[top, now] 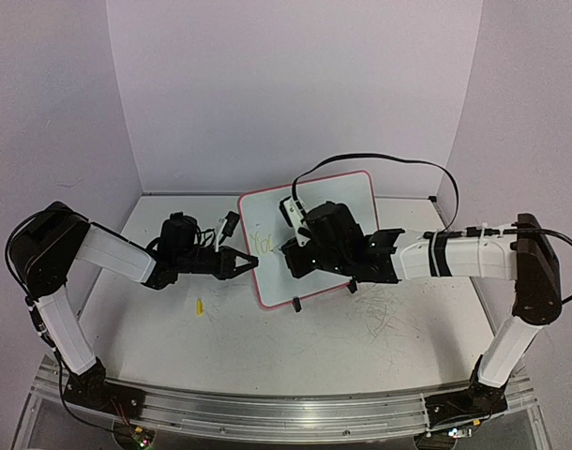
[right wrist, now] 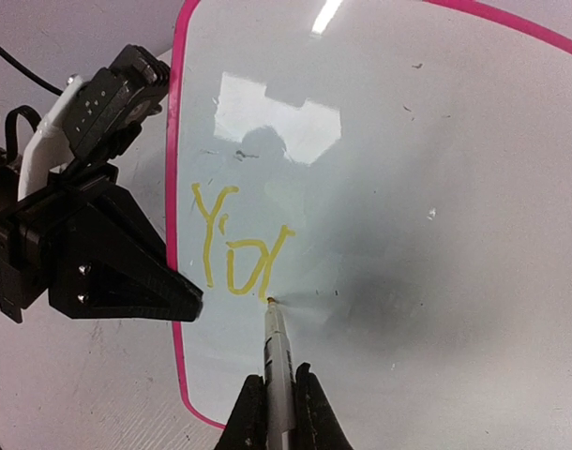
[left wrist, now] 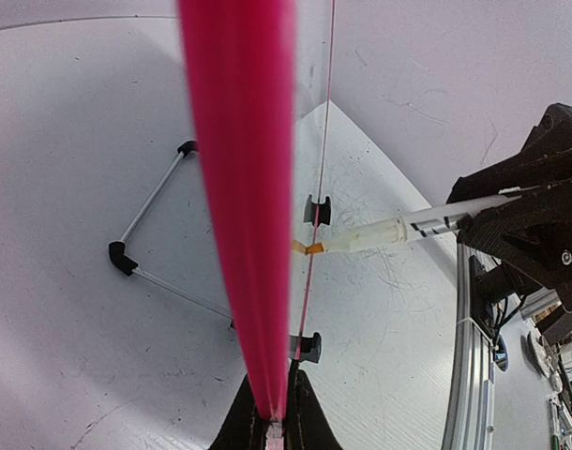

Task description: Write a sentence on the whiteboard

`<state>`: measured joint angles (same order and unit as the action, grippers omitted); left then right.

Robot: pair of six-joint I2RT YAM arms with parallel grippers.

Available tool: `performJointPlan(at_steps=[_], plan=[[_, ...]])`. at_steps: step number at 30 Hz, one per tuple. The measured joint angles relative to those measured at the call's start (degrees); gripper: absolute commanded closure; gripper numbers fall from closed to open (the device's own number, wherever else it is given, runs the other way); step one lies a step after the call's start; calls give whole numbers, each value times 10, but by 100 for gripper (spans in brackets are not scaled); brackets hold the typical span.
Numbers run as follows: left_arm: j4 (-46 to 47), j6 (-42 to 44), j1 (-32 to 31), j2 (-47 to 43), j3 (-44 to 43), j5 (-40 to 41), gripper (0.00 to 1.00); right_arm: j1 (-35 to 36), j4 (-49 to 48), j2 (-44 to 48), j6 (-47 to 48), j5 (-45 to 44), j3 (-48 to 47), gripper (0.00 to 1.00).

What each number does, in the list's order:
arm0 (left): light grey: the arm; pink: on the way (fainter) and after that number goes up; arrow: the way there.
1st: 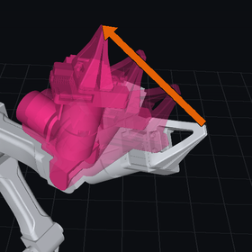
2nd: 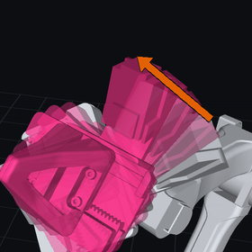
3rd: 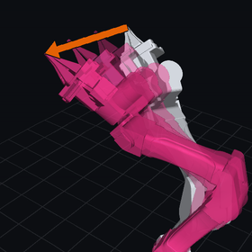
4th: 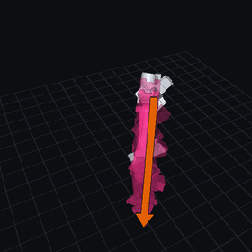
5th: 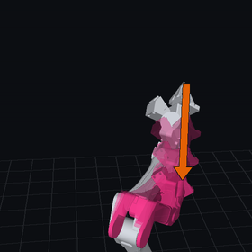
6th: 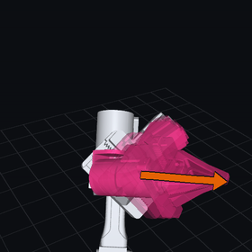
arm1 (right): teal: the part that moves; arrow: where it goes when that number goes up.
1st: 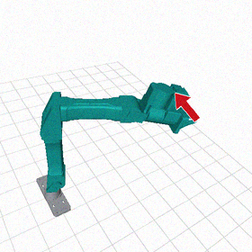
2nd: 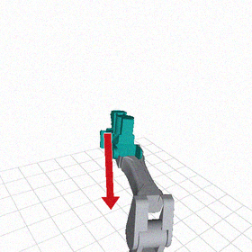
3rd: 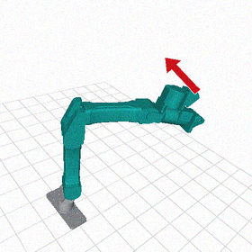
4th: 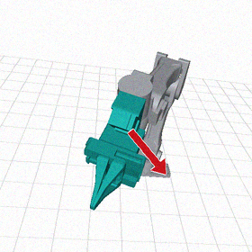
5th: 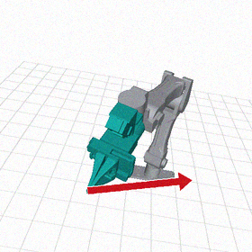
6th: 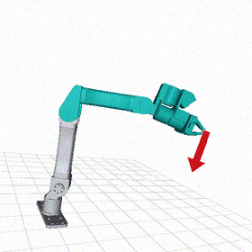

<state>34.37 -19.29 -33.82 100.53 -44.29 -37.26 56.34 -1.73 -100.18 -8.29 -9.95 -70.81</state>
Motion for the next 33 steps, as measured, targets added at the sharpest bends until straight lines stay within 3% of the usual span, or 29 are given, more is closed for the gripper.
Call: performJointPlan(at_steps=[15,33], plan=[[0,0,0,0,0,-1,100,-12,1,0,1,-25,-37,100],[-10,0,0,0,-4,1,100,-9,-5,0,-3,-20,-19,100]])
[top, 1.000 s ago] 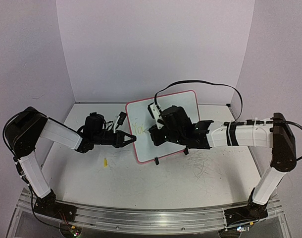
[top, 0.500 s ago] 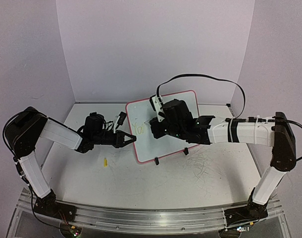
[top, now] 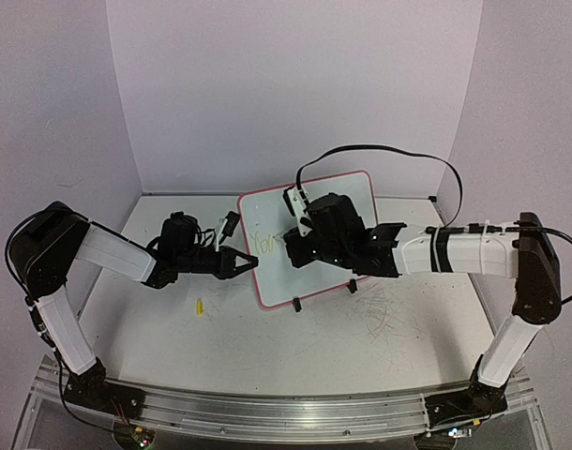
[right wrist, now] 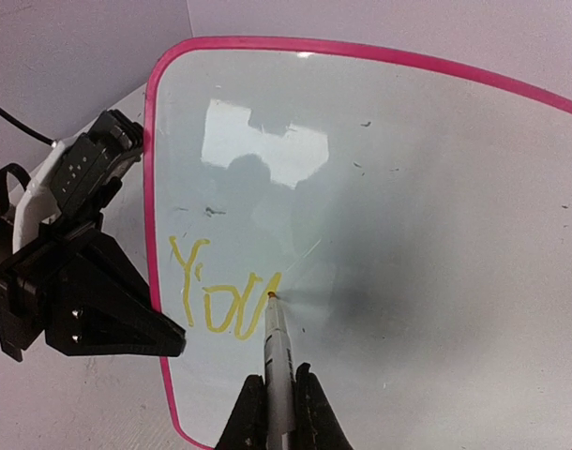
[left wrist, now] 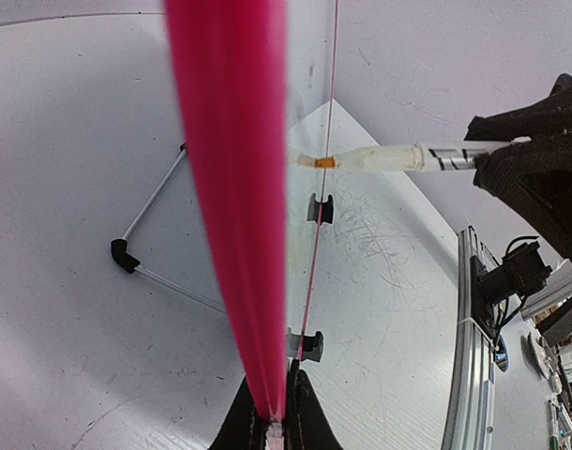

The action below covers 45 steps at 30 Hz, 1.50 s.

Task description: Write a sentence on the whiteboard

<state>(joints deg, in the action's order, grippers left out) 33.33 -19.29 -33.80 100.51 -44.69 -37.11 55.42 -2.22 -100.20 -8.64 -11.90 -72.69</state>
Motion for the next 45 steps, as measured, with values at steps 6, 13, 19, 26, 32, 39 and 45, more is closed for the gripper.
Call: performJointPlan(at_steps=[6,13,19,26,32,39,45], plan=[[-1,0,0,0,0,0,100,3,1,0,-2,6,7,100],[-1,0,0,0,0,1,100,5,0,2,-5,6,17,100],[-1,0,0,0,0,1,100,6,1,5,-5,6,29,100],[-1,3,0,-1,0,-1,100,6,9,15,-4,12,31,100],[-3,8,0,-3,0,-2,100,1,-8,112,21,55,70,100],[-6,11,-1,-6,0,-1,100,-13,-46,188,58,28,91,100],[-11,13,-4,-9,0,6,100,-38,-61,189,39,55,106,100]])
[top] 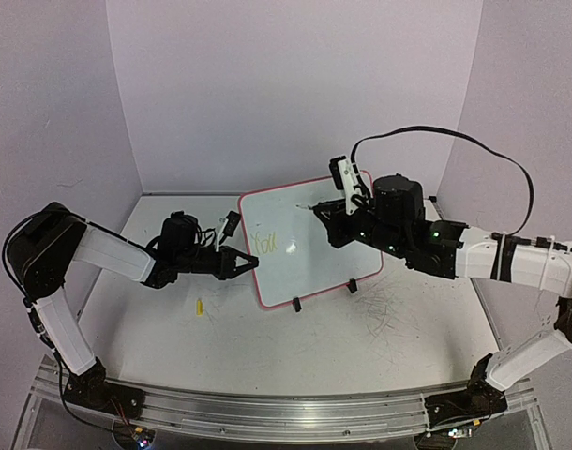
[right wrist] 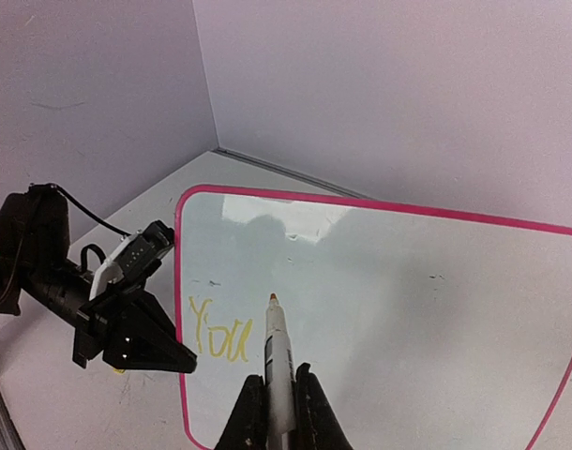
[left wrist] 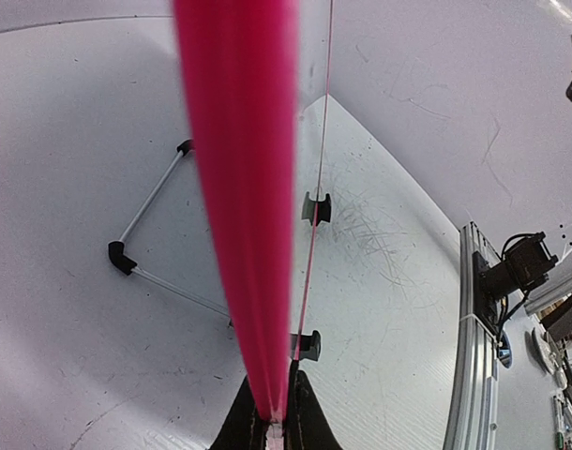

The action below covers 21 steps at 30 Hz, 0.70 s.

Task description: Write a sentence on the whiteboard

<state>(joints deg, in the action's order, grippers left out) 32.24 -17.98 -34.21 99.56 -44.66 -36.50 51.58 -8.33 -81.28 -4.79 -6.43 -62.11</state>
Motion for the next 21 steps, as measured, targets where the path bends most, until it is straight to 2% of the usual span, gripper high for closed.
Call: performJointPlan(at_steps=[5,21], plan=[[-4,0,-4,-3,0,9,100,-27,-7,1,5,33,27,100],[-7,1,-9,1,-5,18,100,-9,-11,-35,33,26,26,100]])
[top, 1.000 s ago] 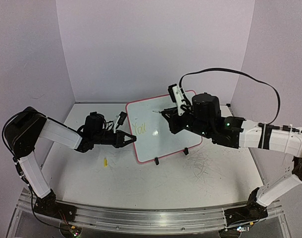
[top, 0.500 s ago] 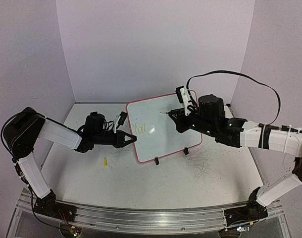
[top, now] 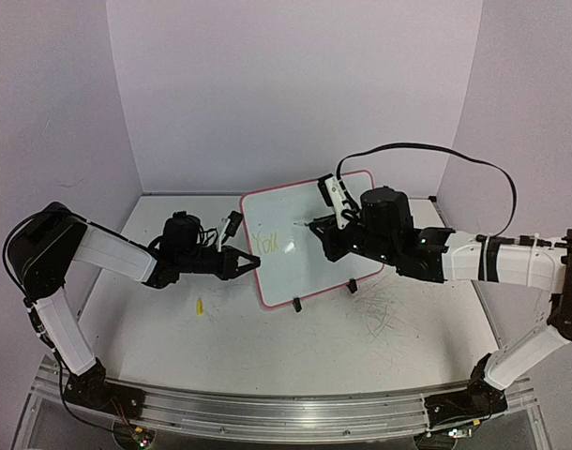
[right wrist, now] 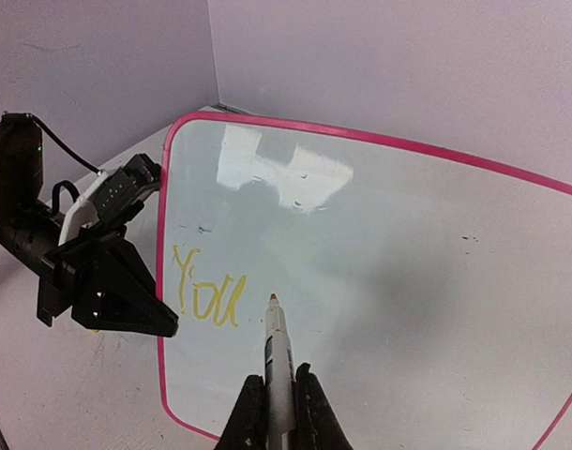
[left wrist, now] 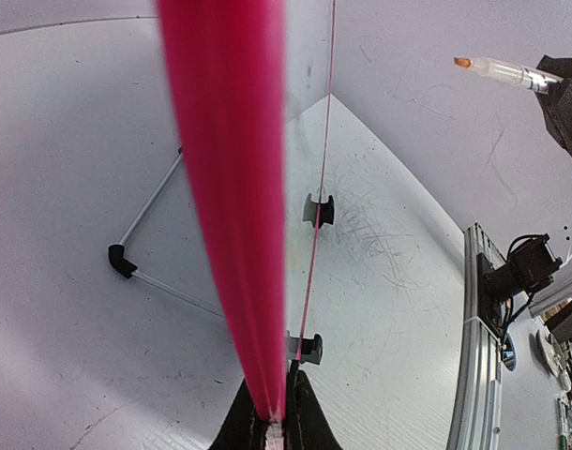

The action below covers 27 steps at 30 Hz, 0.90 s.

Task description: Write a sentence on the whiteboard

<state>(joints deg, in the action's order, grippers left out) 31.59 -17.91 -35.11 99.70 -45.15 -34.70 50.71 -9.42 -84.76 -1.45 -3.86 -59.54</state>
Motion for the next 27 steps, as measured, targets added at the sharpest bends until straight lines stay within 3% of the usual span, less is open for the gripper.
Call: performJointPlan(at_steps=[13,27], plan=[[1,-1,-6,2,-2,9,100,19,46,-77,29,35,-61,100],[4,-1,-10,2,-2,15,100,18,44,-82,0,-17,-63,100]])
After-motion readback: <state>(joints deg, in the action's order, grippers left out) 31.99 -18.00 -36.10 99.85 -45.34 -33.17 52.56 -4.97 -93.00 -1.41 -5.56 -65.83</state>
